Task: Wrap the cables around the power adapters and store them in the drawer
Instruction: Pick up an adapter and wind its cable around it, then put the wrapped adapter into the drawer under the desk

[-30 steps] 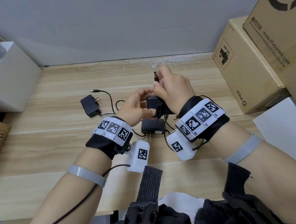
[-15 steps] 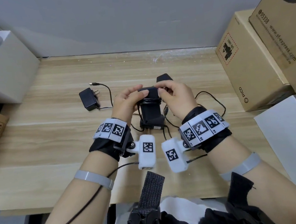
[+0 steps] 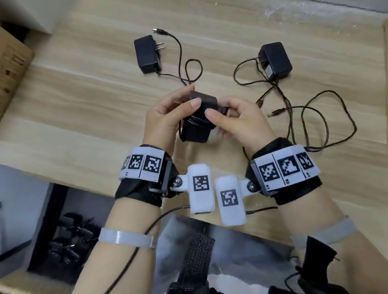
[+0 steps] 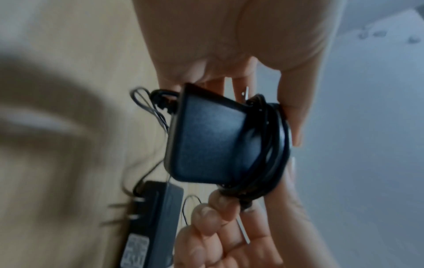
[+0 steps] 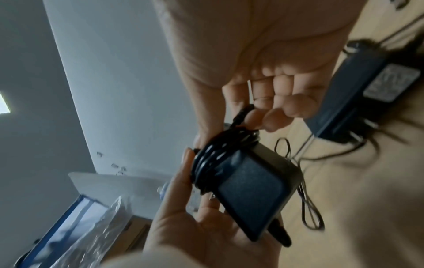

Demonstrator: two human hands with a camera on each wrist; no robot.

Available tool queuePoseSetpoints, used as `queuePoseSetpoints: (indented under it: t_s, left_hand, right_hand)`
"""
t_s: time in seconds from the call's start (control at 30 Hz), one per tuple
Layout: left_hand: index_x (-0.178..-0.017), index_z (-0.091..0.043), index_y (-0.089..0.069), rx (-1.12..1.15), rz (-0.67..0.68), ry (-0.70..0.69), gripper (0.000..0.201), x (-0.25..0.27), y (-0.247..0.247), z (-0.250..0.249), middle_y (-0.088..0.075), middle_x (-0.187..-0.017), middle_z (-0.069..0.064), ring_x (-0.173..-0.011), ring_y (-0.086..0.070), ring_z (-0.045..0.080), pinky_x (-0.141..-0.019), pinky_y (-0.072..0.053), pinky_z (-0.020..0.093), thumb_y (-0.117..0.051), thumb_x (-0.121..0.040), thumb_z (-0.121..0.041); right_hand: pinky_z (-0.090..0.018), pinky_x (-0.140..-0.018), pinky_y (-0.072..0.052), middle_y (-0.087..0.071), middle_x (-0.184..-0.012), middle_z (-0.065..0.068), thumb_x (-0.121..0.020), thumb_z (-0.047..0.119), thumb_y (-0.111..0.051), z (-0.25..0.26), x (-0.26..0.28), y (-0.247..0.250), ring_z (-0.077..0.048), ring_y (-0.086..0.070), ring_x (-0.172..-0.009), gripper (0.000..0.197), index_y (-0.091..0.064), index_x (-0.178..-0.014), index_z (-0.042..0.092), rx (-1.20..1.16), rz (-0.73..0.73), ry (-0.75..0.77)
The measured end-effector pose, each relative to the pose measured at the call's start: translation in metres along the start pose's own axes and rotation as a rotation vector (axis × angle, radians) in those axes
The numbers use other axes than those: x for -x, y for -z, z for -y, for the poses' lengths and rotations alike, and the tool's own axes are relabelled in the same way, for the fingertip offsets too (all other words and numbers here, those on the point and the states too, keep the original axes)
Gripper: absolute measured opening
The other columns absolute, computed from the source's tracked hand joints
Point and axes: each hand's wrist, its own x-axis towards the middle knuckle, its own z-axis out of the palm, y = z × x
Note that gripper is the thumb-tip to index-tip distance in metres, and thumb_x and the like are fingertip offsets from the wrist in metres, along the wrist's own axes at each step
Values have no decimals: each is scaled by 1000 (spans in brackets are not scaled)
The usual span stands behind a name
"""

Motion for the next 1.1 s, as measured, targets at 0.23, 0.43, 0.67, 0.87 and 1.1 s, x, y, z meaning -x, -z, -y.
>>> queuePoseSetpoints:
  t_s: [0.23,0.43,0.67,0.87,1.1]
  left_hand:
    - [-87,-13,-67,132,-336,-60,29,46,79,7,-69,-72,-4,-69,-65,9,-63,-50,17,-75,-60,-3]
    - [-92,-16,-68,225,-507,-72,26,98,173,19,-65,-88,6,-83,-62,16,-76,-52,24,-69,-66,-11]
    - [-91,-22,-68,233,-695,-9,15,161,296,60,-68,-90,-1,-85,-63,15,-74,-51,25,-64,-77,-24]
    - [-129,-10,-48,-33,-1150,238,45,204,381,147,-52,-130,6,-117,-51,14,-100,-41,23,-62,-86,-12]
    - [-146,-6,-11,-200,-1382,610,81,232,408,214,-17,-152,13,-140,-17,21,-103,-10,21,-63,-85,-16]
  right_hand:
    - [-36,-69,-43,-57,-77,3,-66,40,-71,-6,2,-85,-14,-48,-69,22,-56,-81,35,156,247,39]
    - [-19,-64,-40,-58,-74,8,-78,31,-71,-10,25,-182,-6,-49,-65,20,-58,-92,23,299,457,89]
    - [-23,-59,-40,-54,-68,6,-84,30,-64,-61,62,-315,-10,-50,-60,13,-52,-83,23,366,693,-59]
    - [-15,-32,-35,-47,-55,-3,-90,25,-57,-163,72,-373,-2,-44,-28,29,-39,-68,17,421,621,-491]
    - [-18,-36,-44,-48,-58,-7,-92,26,-54,-243,68,-391,-5,-48,-29,29,-42,-70,13,551,508,-733]
